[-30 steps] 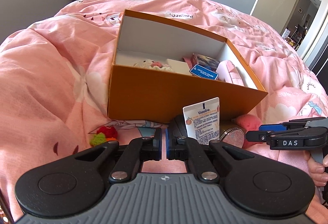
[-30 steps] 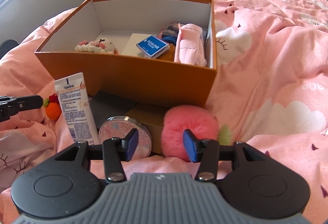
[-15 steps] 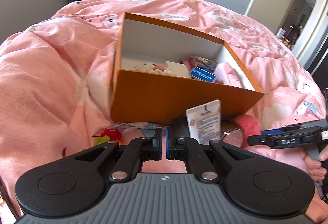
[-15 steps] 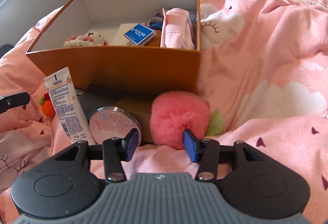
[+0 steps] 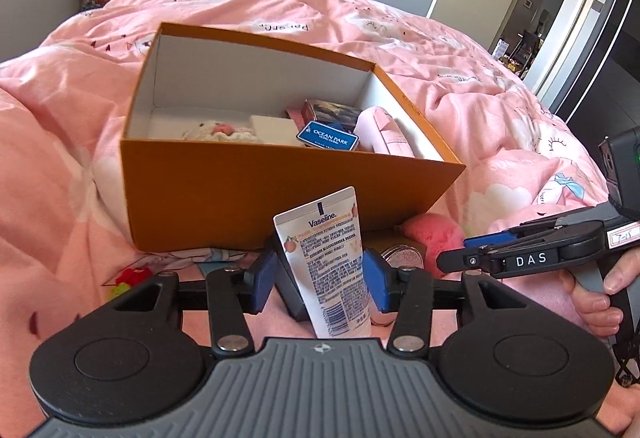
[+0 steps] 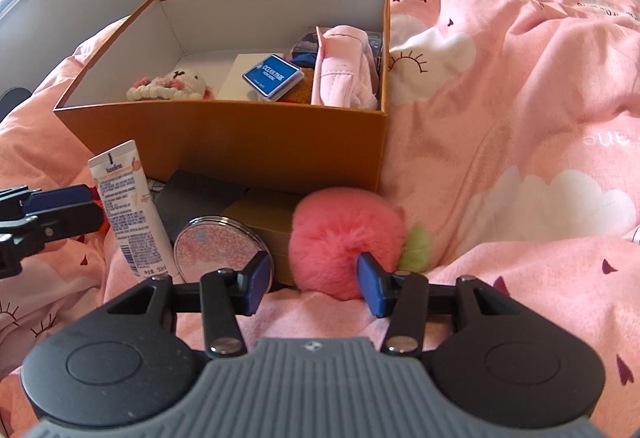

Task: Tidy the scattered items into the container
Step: 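Lift the Vaseline tube with the left gripper toward the shoebox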

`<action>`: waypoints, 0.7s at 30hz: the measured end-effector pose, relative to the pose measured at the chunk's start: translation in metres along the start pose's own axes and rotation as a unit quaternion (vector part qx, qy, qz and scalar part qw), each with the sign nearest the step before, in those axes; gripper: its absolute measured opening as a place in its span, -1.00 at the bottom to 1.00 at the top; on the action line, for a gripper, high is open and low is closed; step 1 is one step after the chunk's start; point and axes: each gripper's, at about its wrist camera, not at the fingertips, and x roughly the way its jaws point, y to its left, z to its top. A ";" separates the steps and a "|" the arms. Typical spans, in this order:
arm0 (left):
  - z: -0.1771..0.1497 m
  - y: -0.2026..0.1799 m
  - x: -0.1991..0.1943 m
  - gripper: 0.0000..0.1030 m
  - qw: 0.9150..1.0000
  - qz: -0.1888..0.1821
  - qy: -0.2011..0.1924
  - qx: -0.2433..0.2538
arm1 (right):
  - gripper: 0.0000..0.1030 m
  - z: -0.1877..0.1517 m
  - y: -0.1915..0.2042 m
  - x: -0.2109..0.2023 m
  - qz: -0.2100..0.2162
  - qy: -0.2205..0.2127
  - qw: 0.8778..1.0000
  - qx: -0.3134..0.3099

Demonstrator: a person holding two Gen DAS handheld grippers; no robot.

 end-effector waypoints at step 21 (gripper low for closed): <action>-0.002 -0.020 0.009 -0.74 0.998 -0.033 -0.017 0.057 | -0.01 -0.003 0.013 -0.005 0.006 -0.020 0.999 -0.030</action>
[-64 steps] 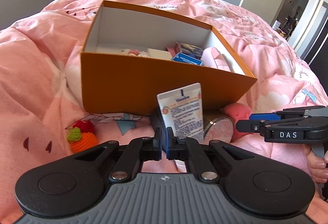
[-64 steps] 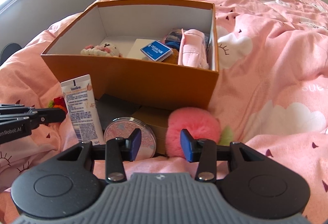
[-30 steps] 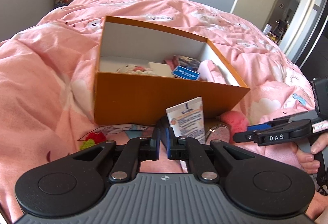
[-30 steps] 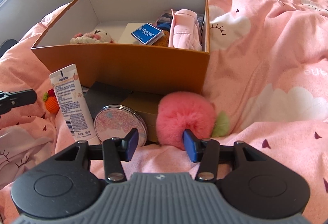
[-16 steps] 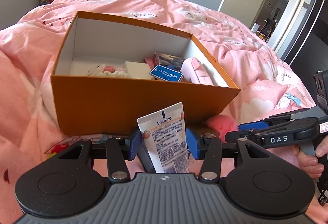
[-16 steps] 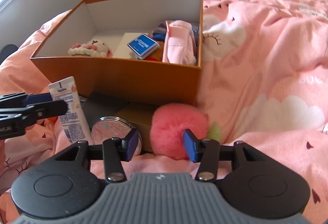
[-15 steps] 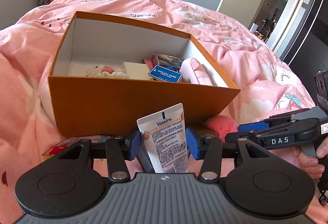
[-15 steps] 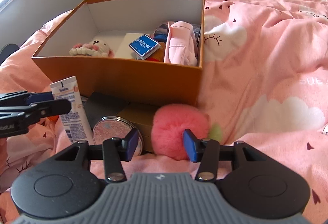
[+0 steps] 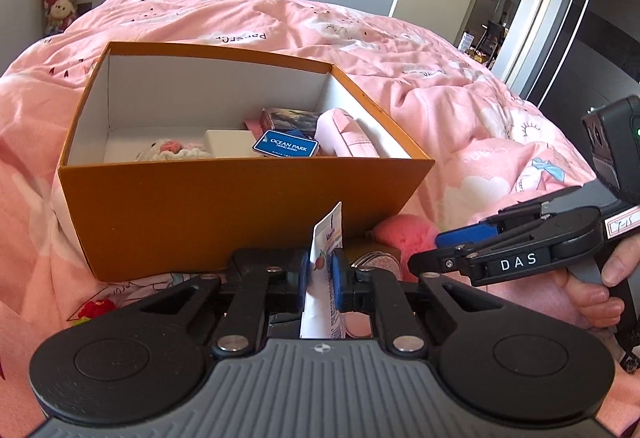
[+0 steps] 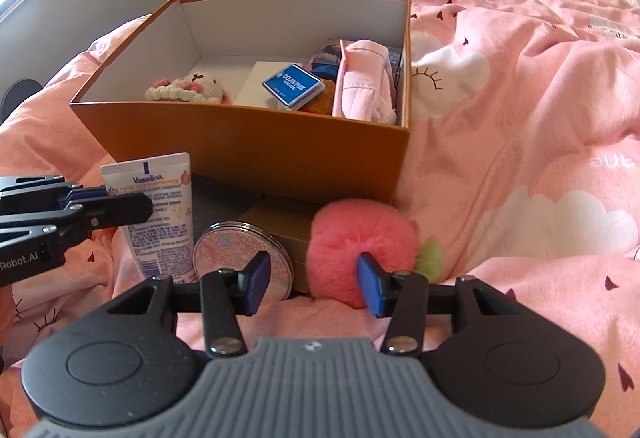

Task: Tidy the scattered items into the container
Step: 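Lift the Vaseline tube with the left gripper toward the shoebox, then grasp the round compact mirror edge-on with the right gripper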

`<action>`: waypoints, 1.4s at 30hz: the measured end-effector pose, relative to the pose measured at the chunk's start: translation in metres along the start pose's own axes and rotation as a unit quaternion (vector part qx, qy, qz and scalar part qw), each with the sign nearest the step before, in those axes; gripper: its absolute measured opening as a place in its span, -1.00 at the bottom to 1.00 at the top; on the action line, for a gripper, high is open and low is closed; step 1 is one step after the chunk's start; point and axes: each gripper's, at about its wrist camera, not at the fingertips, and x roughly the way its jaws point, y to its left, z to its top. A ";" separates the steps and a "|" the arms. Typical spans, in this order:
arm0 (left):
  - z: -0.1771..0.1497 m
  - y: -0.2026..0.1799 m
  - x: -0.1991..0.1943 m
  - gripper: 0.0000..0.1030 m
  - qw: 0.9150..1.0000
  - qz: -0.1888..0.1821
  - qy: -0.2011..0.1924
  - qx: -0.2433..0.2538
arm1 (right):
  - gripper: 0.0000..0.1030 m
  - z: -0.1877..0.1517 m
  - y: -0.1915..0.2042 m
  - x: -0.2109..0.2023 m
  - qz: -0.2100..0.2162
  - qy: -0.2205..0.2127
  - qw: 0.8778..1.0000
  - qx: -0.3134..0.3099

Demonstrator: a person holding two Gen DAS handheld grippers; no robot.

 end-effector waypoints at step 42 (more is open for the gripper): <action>-0.013 0.007 -0.038 -0.77 0.998 0.053 -0.012 -0.026 | -0.45 -0.006 0.025 0.022 0.064 0.048 0.996 -0.043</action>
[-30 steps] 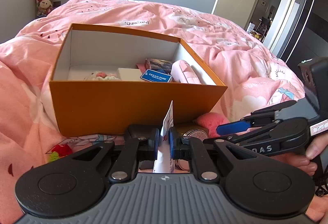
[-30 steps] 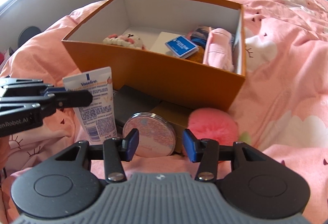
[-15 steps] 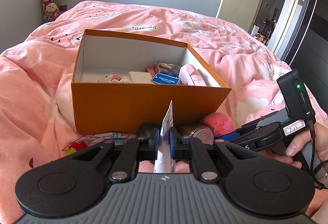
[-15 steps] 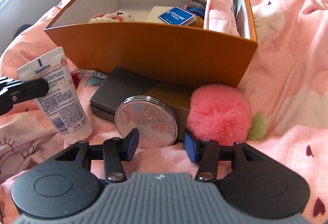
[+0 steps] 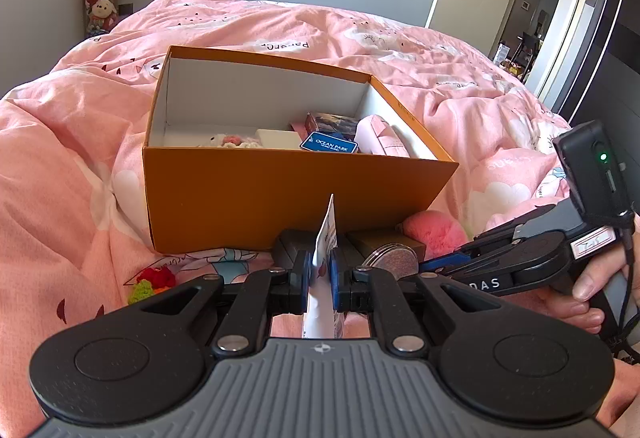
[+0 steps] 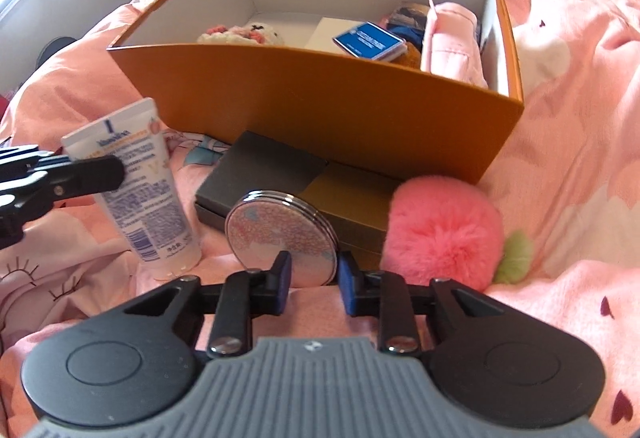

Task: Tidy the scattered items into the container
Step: 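Grasp the round compact mirror edge-on with the right gripper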

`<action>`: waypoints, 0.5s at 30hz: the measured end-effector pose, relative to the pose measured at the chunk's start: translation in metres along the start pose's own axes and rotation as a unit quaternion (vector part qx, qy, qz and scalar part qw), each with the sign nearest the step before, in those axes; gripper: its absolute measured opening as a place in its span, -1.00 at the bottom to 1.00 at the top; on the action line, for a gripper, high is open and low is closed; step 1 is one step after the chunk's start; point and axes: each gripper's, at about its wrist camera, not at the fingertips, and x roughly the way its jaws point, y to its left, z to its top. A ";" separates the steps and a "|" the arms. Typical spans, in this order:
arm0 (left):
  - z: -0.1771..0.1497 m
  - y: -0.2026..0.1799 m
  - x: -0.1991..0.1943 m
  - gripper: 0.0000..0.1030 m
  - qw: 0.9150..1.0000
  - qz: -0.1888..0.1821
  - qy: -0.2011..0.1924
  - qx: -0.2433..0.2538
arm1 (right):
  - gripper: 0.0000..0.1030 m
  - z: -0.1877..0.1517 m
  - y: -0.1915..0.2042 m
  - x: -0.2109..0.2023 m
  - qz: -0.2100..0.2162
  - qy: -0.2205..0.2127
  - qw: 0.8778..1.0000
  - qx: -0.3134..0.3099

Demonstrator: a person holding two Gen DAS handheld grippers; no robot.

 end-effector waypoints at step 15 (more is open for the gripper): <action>-0.002 -0.001 0.000 -0.77 1.000 -0.003 0.005 0.006 | -0.49 0.005 0.049 -0.013 0.002 -0.003 0.989 -0.151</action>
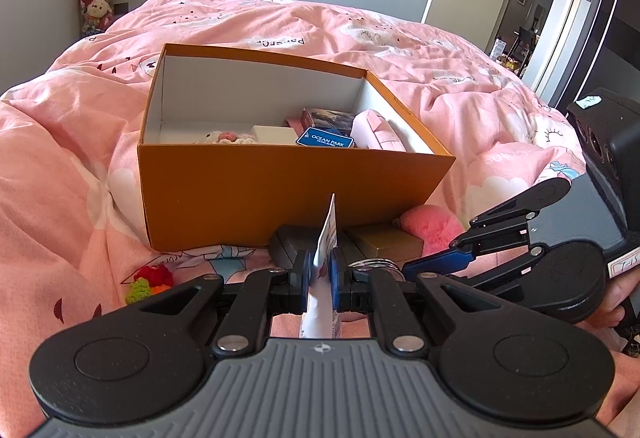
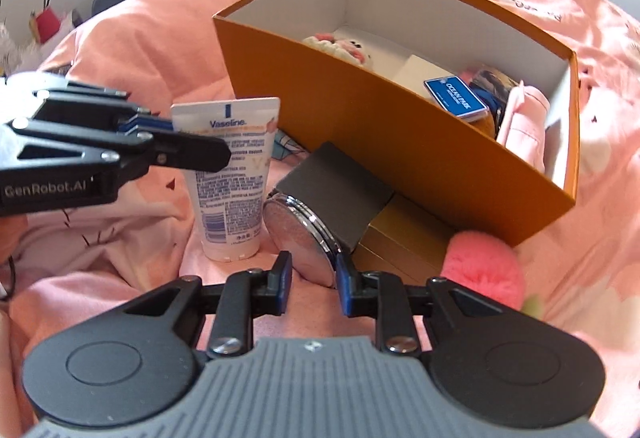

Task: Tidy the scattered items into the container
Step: 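Grasp the round compact mirror edge-on with the right gripper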

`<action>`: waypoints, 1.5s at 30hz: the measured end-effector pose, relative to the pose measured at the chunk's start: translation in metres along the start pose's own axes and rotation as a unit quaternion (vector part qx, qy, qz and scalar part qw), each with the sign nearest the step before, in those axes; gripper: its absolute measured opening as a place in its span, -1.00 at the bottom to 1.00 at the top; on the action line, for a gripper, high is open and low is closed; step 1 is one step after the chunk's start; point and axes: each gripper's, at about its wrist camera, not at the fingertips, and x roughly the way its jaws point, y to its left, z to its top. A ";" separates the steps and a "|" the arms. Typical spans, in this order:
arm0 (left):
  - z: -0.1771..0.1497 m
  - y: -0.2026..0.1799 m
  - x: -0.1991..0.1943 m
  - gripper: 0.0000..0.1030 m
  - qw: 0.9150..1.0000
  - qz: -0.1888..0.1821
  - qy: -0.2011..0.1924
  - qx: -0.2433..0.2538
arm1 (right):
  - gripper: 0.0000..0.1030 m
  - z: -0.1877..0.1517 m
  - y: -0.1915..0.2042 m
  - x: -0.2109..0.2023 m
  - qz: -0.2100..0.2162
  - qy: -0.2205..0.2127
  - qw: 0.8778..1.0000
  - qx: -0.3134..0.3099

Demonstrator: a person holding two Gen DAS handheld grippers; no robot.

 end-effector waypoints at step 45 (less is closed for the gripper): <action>0.005 -0.010 0.005 -0.78 0.999 0.006 0.039 -0.006 | -0.23 0.027 -0.008 0.023 0.024 0.027 0.985 -0.171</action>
